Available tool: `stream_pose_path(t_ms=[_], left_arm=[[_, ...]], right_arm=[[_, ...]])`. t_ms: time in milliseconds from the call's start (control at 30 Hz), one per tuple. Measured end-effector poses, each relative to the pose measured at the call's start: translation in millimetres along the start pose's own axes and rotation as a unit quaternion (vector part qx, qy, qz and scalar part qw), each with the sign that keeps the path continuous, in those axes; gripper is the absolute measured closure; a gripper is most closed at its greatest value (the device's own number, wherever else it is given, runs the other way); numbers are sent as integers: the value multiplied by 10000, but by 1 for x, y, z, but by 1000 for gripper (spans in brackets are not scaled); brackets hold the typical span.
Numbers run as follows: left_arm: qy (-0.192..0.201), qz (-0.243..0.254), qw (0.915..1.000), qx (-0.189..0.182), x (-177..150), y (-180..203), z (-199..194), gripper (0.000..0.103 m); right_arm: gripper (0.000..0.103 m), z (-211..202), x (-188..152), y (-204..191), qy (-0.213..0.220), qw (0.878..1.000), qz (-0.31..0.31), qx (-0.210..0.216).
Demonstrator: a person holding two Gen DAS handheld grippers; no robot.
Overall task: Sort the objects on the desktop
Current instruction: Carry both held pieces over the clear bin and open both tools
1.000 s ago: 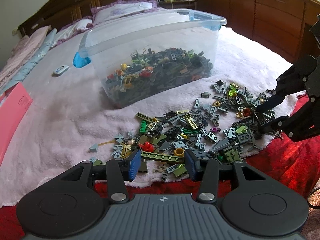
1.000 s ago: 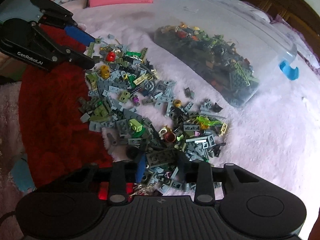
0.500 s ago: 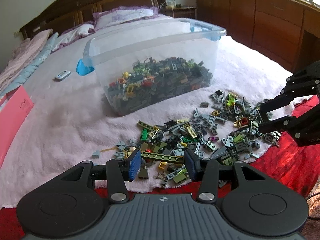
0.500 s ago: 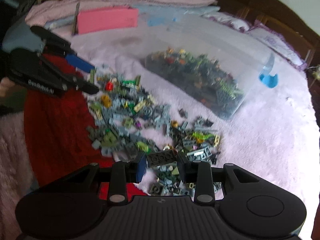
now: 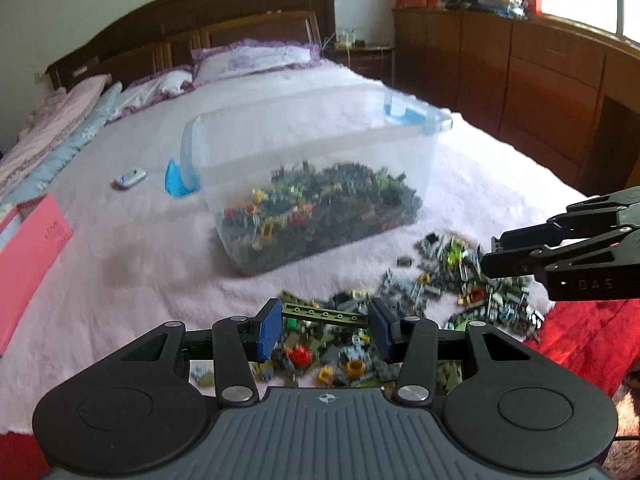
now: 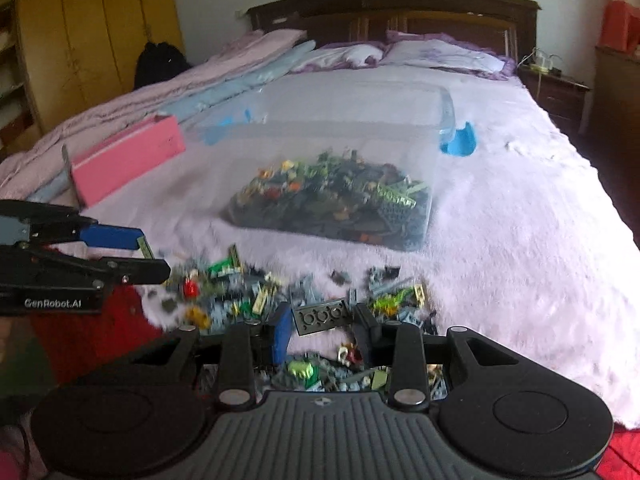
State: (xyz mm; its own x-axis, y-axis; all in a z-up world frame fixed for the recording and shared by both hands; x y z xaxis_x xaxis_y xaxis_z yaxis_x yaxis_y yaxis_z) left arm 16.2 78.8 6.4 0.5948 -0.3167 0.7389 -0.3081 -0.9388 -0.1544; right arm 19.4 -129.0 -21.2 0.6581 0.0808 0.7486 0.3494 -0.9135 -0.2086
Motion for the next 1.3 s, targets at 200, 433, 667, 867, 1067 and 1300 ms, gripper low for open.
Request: stream_pose_path(t_ms=[200,433,667,867,1067,1300], left_arm=[[253,20,9997,2,23,-4,1,55],[685,121,9975,114,69,-13,17,55],[870,100,9957,312,121,-27,69,55],[521,97,9977,412,130,-30,107,54],[441,100,9978,494,123,-32,106,44],[599,-49,9969,511,101,-37,68,31]], right_arm=[[67,-3,20,0,184,9998,-45,-24],[67,5,62,5,406,9990,-151,-116],[67,28,118,16,692,9968,-386,-140],[67,68,148,26,526,9971,-449,-315],[60,87,154,26,399,9975,-398,-423],[50,64,135,13,615,9964,-408,-411]])
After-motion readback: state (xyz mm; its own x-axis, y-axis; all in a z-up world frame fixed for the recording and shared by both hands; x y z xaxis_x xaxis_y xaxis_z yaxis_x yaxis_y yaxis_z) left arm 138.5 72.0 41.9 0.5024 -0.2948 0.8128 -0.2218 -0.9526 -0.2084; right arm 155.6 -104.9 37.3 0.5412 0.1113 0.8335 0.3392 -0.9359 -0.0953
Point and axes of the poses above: each gripper's, at about its wrist camera, not at the fingertips, and z roughly the way its jaws point, y to its right, x to its top, the point moved 1 cm from there along z, roughly the way its jaws point, and after that the axes turned 6 degrees about x, right-handed, at the moved point
